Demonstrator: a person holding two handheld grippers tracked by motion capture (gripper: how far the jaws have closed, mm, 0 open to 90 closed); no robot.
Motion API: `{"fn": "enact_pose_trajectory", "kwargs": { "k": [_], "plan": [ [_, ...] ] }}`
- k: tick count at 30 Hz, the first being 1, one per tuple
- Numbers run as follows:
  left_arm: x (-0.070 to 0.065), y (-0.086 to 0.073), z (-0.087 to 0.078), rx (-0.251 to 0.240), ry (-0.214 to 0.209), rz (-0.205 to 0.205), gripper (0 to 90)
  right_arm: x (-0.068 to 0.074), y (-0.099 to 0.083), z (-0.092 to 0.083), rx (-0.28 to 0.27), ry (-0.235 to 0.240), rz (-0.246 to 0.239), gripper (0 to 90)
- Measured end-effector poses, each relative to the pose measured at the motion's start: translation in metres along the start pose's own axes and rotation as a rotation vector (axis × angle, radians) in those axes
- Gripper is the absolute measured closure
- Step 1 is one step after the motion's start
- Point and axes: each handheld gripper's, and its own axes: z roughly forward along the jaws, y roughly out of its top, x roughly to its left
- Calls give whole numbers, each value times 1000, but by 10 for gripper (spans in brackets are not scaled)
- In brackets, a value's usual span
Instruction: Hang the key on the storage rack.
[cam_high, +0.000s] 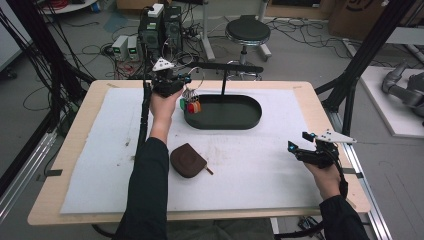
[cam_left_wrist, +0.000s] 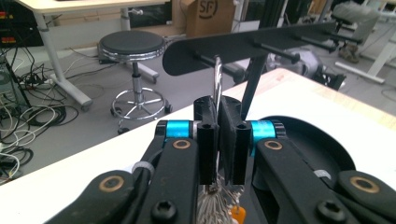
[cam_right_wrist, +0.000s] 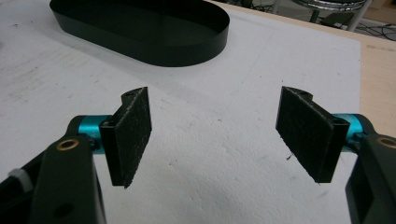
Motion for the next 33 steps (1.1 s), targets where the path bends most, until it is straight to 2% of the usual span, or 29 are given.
{"fn": "enact_pose_trajectory", "kwargs": {
  "k": [4,6,8,11,14,15,17,18,19,22,25,26,27,31,33],
  "plan": [
    [0,-1,1,9,6,7,826,0,0,1,5,1,-1,274],
    [0,0,0,4,16,-1,762,0,0,0,1,1,-2,274],
    [-2,2,-4,-1,0,1,740,1,0,-1,3,1,1,274],
    [-4,5,-7,5,0,9,638,1,0,0,-2,3,-8,274],
    [-7,8,-15,29,19,38,532,2,0,0,3,4,-5,274],
    [-10,9,-22,30,22,68,519,2,0,0,2,4,-7,274],
    [-15,9,-30,31,35,101,462,2,0,0,-1,2,-9,274],
    [-15,9,-30,31,35,101,442,2,0,0,-1,2,-9,274],
    [-19,7,-39,34,32,131,441,2,0,0,1,3,-11,274],
    [-23,3,-48,29,20,133,394,2,0,1,3,2,-12,274],
    [-28,-6,-65,8,-1,126,381,3,0,1,5,2,-12,274],
    [-31,-12,-74,8,-20,122,359,3,0,1,8,1,-13,274],
    [-31,-12,-74,8,-20,122,358,3,0,1,8,1,-13,274],
    [-38,-25,-92,8,-61,106,311,4,0,3,11,6,-20,272],
    [-42,-32,-102,6,-65,124,303,5,1,3,10,9,-21,270]
  ]
}}
